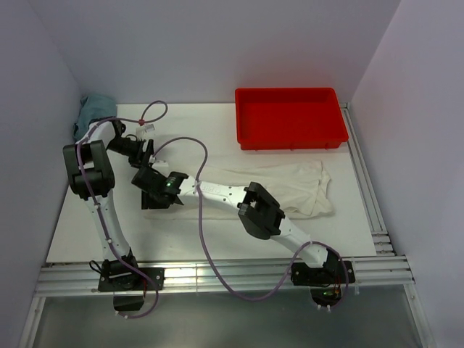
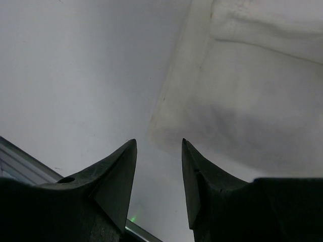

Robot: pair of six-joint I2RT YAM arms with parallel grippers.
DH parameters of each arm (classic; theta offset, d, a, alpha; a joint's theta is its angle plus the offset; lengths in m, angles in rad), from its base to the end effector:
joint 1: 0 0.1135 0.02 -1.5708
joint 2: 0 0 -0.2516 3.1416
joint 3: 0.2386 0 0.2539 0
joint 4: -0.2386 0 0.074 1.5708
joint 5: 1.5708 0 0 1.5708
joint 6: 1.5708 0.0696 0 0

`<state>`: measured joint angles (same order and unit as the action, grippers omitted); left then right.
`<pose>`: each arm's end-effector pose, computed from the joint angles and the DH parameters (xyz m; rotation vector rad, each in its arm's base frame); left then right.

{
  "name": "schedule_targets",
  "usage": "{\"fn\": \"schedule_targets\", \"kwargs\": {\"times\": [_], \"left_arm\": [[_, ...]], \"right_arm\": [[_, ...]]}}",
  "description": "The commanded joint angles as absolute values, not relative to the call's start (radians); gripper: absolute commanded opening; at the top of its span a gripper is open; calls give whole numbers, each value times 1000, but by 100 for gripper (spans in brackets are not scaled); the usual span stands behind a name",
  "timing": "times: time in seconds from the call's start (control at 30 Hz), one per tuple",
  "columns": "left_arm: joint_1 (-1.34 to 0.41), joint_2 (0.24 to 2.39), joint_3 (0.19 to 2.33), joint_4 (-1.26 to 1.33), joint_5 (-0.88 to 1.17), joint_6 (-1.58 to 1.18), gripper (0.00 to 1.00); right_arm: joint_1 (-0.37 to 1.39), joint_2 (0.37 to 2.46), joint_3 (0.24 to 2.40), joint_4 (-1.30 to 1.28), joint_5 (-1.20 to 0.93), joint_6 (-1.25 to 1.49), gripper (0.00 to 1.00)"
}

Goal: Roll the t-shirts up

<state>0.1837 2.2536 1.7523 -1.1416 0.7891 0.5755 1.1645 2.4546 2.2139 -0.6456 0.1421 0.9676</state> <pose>0.4171 0.0273 0.1200 0.4874 2.6653 -1.0840 0.2299 0.5094 0.1618 -0.1898 2.5921 0.7208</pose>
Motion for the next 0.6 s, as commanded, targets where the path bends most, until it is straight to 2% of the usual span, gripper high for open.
{"fn": "schedule_targets", "kwargs": {"times": [0.0,0.57], "left_arm": [[167,2243,1776,-1140,804,578,70],[150,2218,1750,-1088,767,515,70]], "right_arm": [[1173,2485,2292,-647,137,946,48],[1200,2553,2353,-739,123,922,46]]}}
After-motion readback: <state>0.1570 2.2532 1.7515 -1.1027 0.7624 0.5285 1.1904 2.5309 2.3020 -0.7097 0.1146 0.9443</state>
